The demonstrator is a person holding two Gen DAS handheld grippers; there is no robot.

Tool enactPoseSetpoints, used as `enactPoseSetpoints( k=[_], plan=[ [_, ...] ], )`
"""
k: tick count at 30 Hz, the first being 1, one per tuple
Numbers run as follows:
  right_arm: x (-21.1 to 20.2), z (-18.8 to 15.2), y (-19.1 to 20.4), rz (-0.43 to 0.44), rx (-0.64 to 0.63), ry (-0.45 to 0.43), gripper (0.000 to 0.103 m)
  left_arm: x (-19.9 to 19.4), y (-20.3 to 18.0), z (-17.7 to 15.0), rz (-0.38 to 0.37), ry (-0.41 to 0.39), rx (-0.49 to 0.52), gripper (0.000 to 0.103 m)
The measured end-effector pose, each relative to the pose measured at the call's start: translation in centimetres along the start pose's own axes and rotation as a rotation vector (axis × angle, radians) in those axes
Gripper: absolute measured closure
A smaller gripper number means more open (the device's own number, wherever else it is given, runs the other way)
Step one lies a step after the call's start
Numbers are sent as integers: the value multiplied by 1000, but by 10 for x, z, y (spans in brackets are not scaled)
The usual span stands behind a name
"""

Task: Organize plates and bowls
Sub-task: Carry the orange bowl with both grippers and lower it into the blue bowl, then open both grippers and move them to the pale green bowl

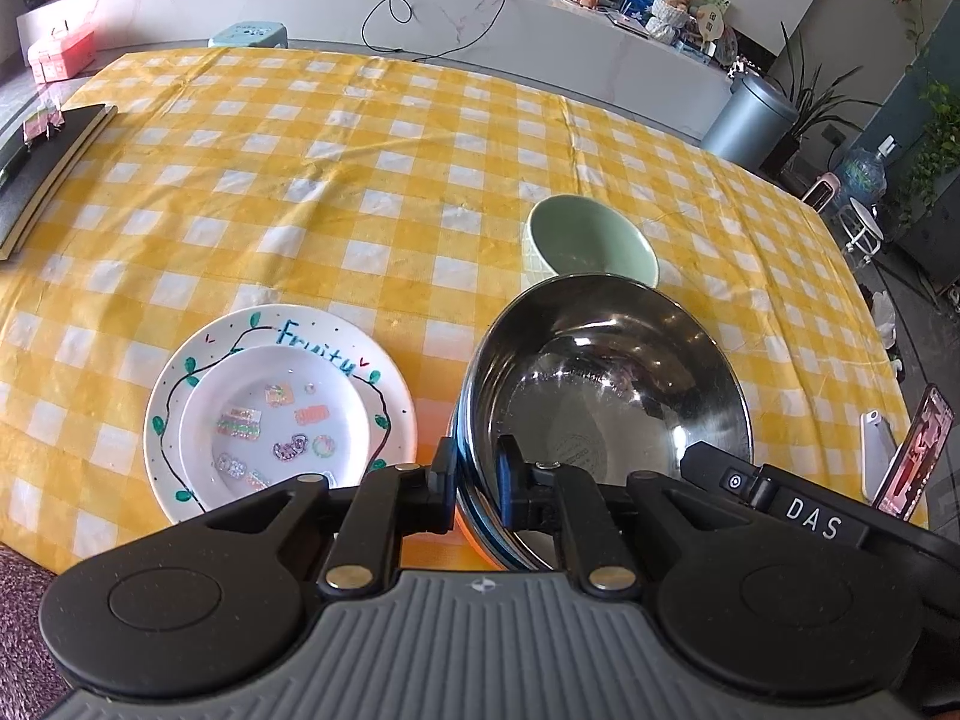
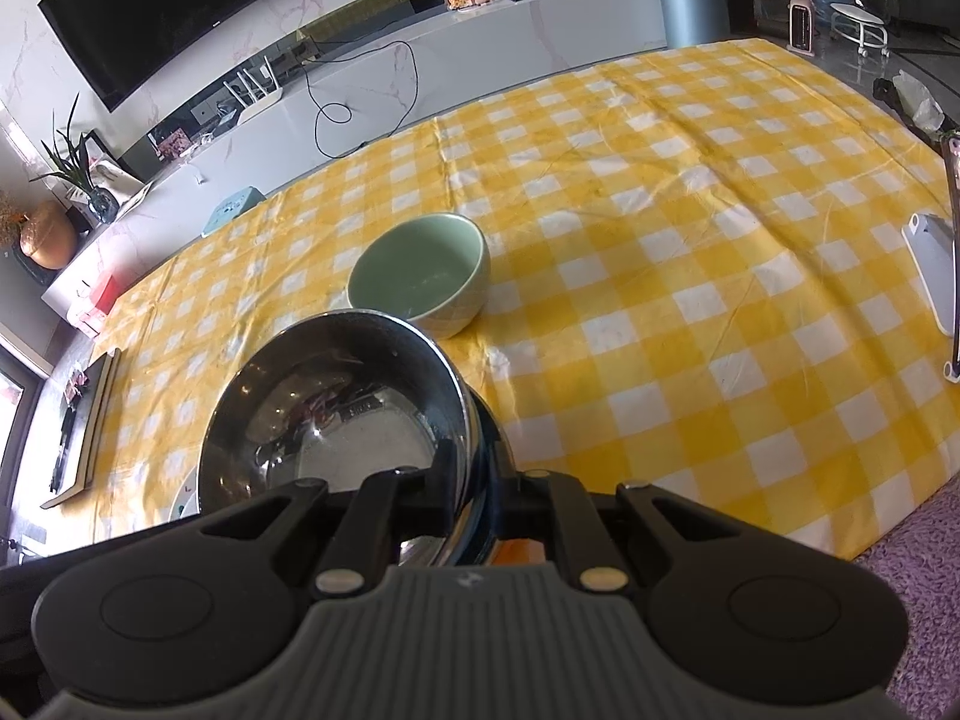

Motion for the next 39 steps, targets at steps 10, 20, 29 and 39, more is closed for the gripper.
enactPoseSetpoints(
  k=[10,20,29,39],
  plan=[
    [1,2,-2,-18,-15,-13,93,-3,2,2,4,-13,36,89],
    [-8,9,-7,5,5,-46,89,-7,9,5,-17,-45,-1,89],
    [-2,8,-6,9,-12,-43,99,-11,3,7,-14,-79,26,95],
    [-3,10,-10,35,12,-39,93,-15,5,11,-19,-88,29,91]
  ],
)
Point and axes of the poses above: each gripper's, at about its wrist camera, not at the fingertips, and x roughly the way its jaws point, y to its left, z to its top, the point moved 3 cm from there along x, roughly the way its jaws point, and after that the axes turned 6 degrees about x, right-handed, at the moved point
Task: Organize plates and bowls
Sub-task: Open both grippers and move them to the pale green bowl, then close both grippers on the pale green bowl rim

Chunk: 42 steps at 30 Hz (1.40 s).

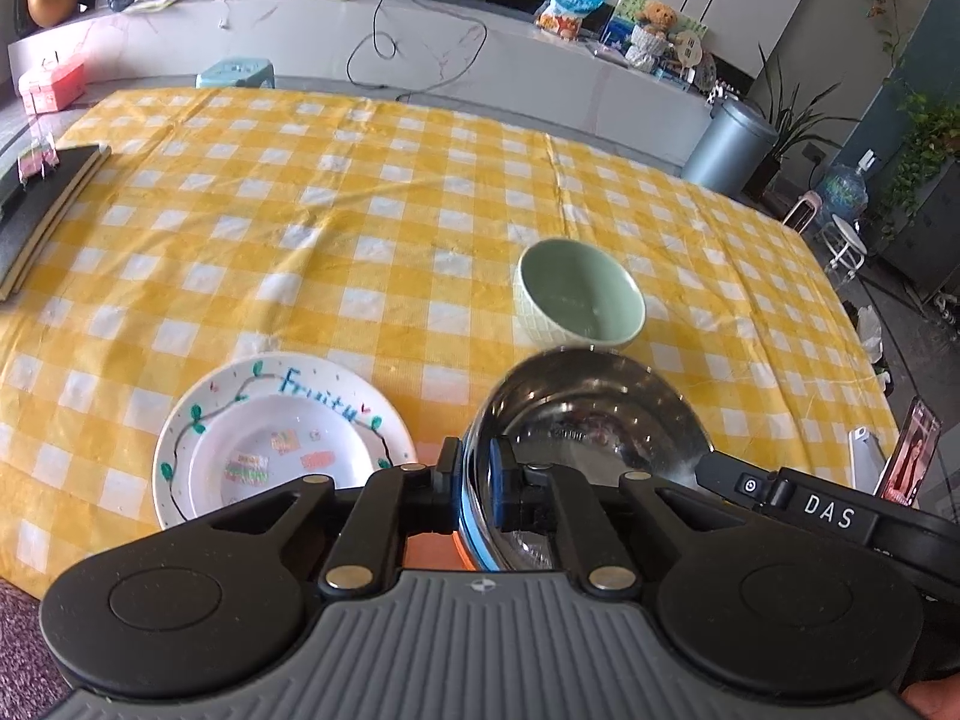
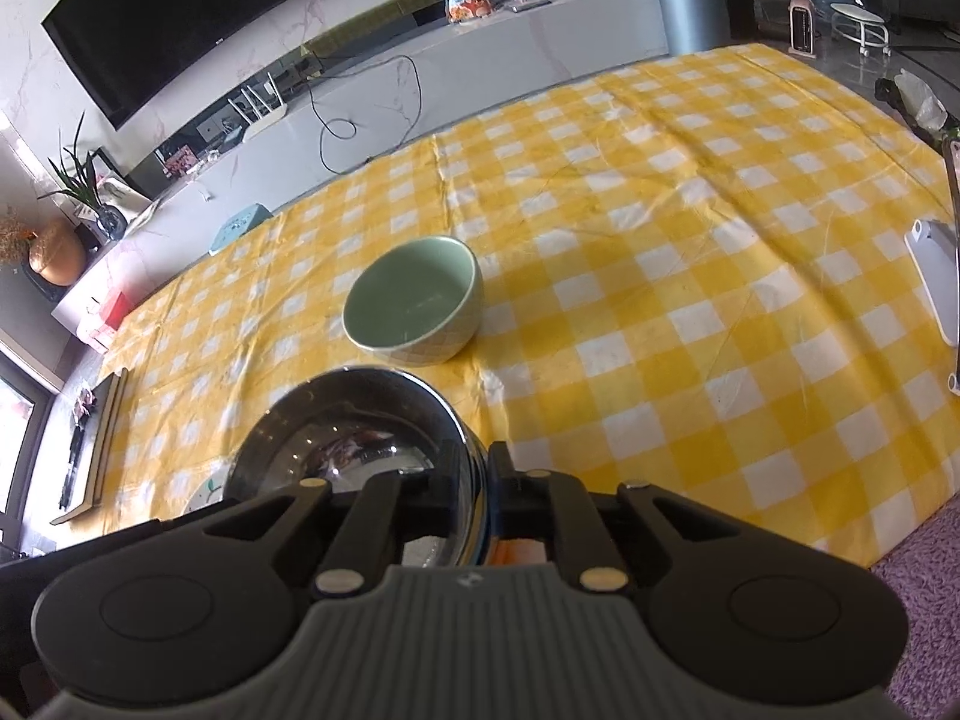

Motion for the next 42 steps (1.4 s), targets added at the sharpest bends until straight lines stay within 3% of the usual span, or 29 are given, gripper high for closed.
enactPoseSetpoints(
  k=[9,22,42],
  plan=[
    [-10,19,7,22,-29,-65,80,-5,-7,25,-15,-45,62,82],
    [8,54,14,-10,-55,-89,79,23,-27,66,-51,2,162,77],
    [97,89,16,-29,-28,56,76,119,-22,100,-85,171,152,73]
  ],
)
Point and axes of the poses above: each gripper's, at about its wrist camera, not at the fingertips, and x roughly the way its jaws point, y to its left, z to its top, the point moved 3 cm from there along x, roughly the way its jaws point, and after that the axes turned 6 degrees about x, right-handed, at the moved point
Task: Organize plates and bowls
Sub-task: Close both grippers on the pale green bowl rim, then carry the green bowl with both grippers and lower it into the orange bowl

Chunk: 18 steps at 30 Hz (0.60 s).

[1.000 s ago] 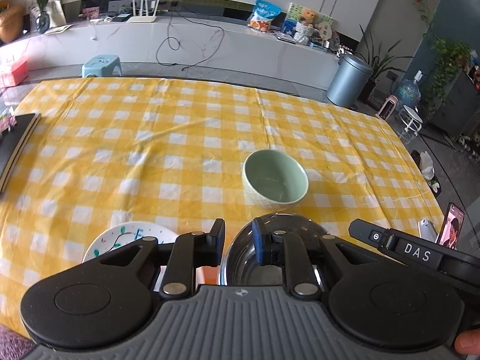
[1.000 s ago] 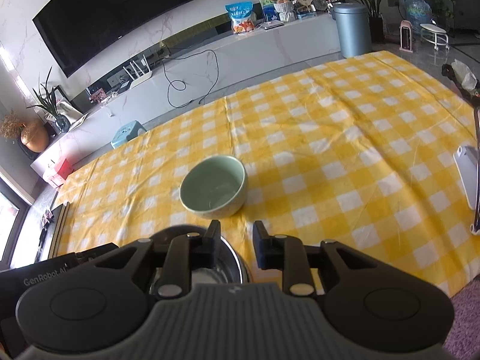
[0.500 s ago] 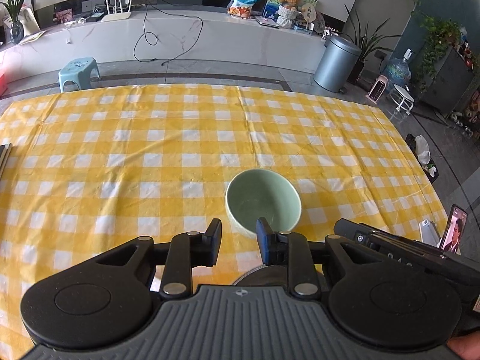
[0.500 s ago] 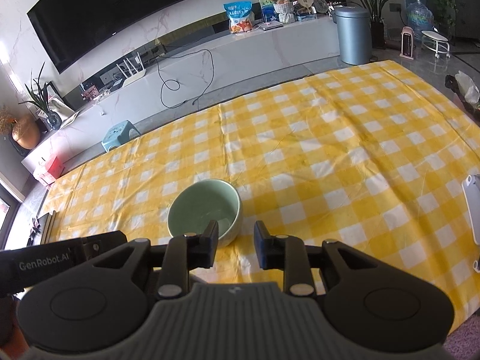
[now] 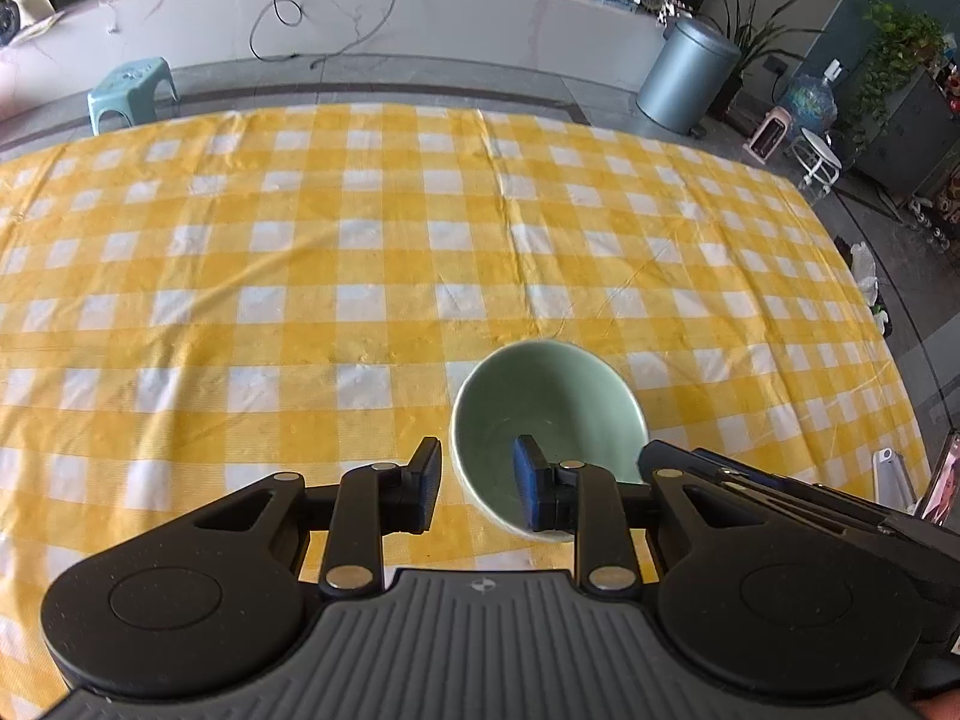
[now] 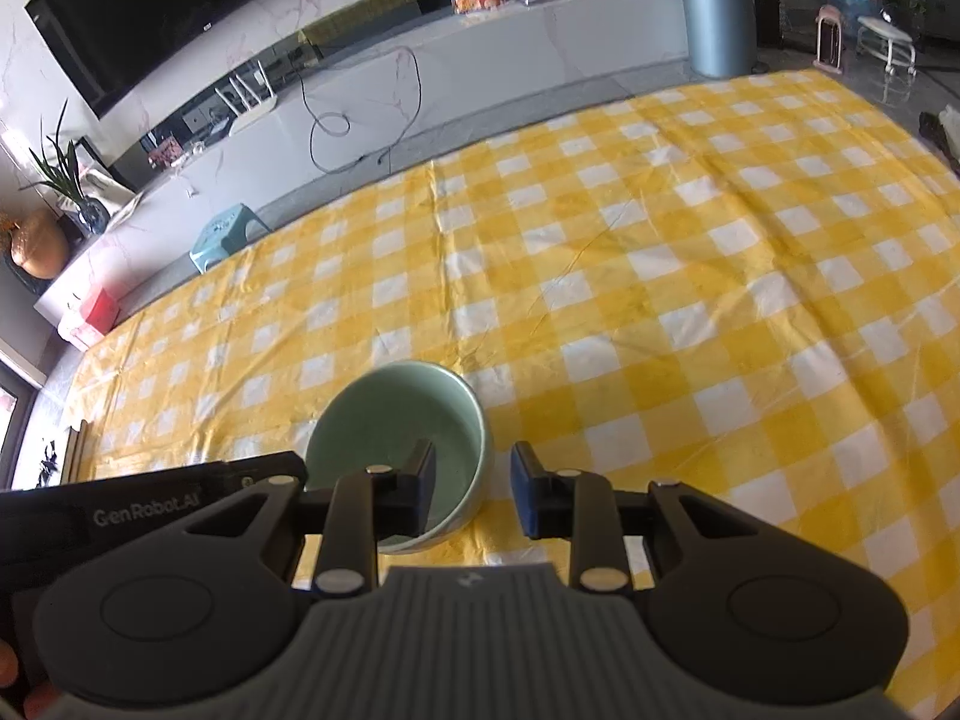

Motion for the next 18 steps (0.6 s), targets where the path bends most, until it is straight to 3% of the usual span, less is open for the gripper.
enactPoseSetpoints(
  k=[10,18],
  plan=[
    [47,1,-1,-24,16,128,84,38,9,5,-11,109,-19,74],
    [62,2,-4,-17,28,169,88,50,6,6,-3,132,4,88]
  ],
)
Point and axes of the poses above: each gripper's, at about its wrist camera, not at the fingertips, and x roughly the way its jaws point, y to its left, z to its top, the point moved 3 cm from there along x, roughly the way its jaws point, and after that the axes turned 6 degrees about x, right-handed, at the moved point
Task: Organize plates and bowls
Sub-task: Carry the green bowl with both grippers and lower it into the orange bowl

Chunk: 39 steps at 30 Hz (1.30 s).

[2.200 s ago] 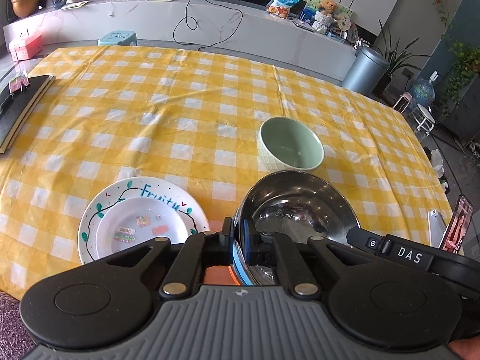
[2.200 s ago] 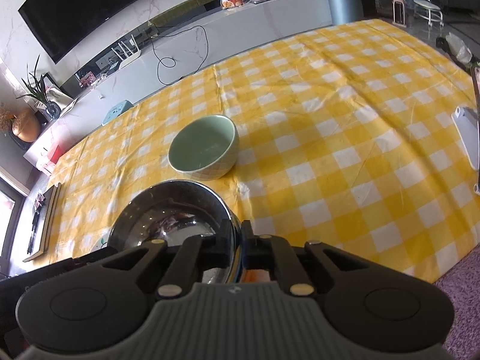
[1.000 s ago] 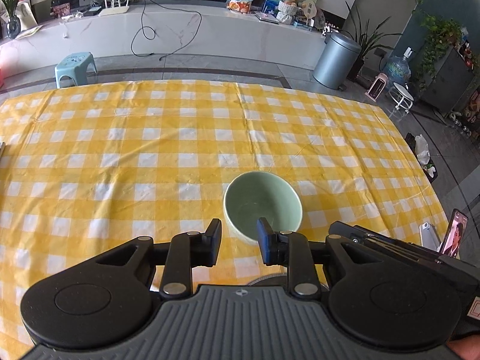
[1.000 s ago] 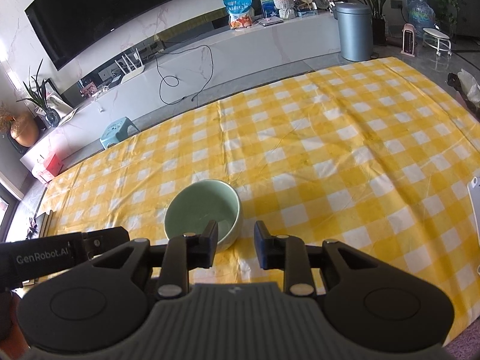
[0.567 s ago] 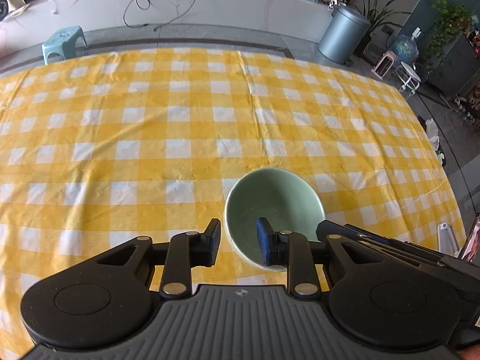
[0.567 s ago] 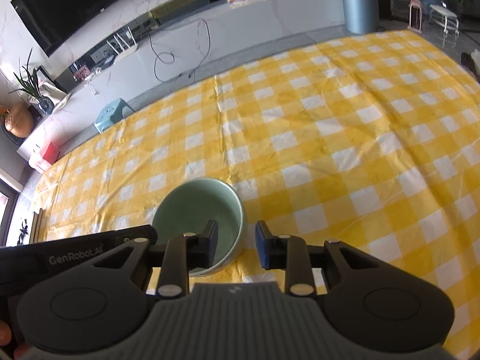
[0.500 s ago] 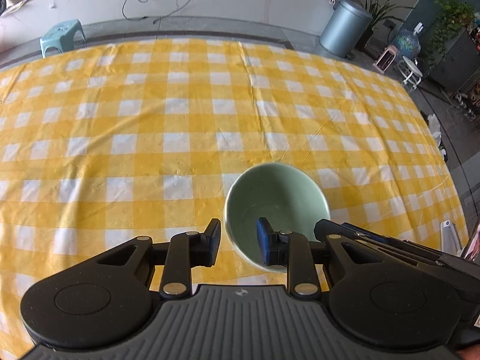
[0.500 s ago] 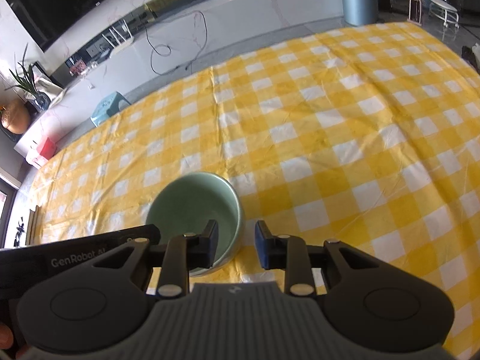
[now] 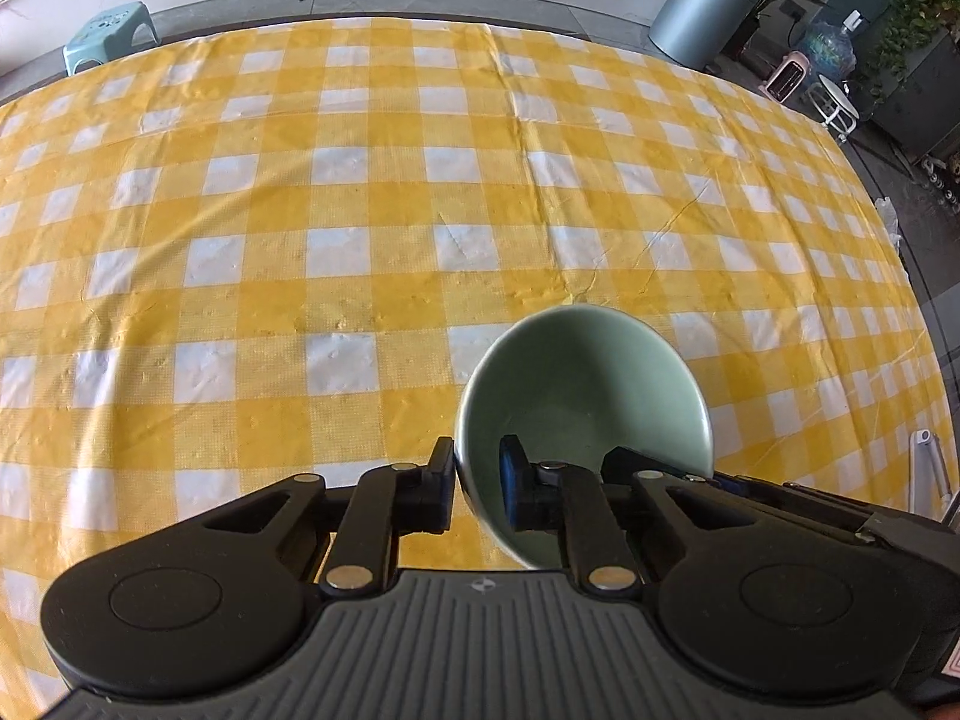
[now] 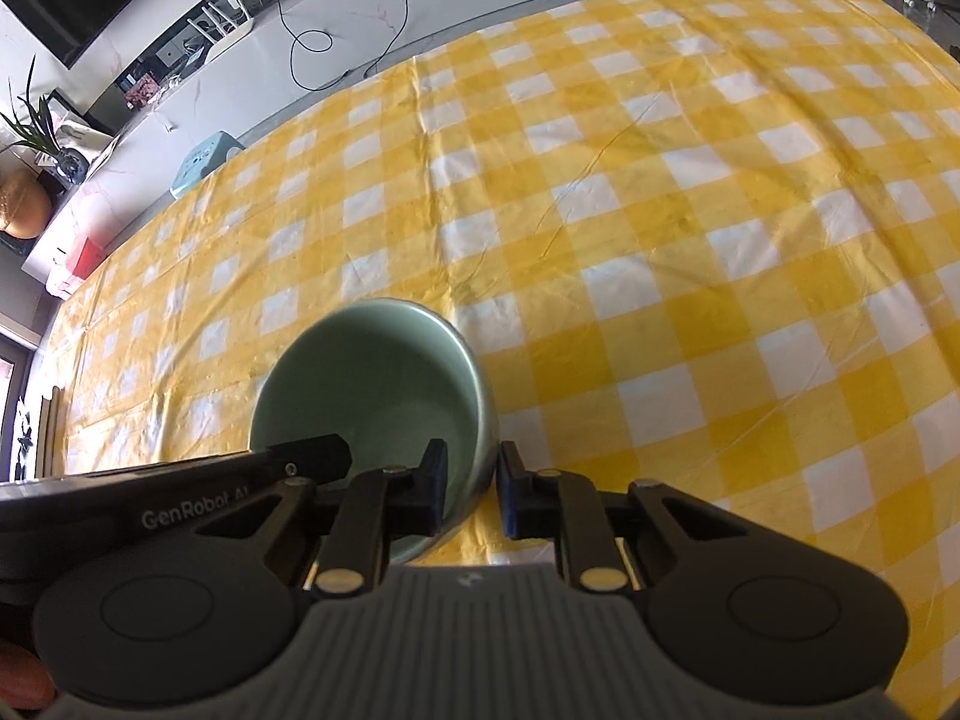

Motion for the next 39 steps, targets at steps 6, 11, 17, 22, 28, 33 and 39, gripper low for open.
enactPoseSetpoints(
  k=[6,11,17,22,28,33,39],
  plan=[
    [0,1,1,-7,10,1,91,-2,-3,-1,19,-6,16,93],
    [-17,1,2,16,18,-42,92,-23,-4,-3,6,-52,11,93],
    [-60,-5,13,68,13,-112,93,-77,-13,-12,19,-167,14,92],
    [-103,-19,23,121,-3,-161,94,-121,-21,-29,29,-242,27,92],
    [-145,-52,33,156,-34,-197,94,-152,-29,-62,42,-283,18,92],
    [-157,-82,23,162,-17,-182,94,-155,-35,-90,26,-275,-4,92],
    [-154,-110,8,135,-5,-143,96,-143,-33,-119,-7,-215,-41,92]
  ],
)
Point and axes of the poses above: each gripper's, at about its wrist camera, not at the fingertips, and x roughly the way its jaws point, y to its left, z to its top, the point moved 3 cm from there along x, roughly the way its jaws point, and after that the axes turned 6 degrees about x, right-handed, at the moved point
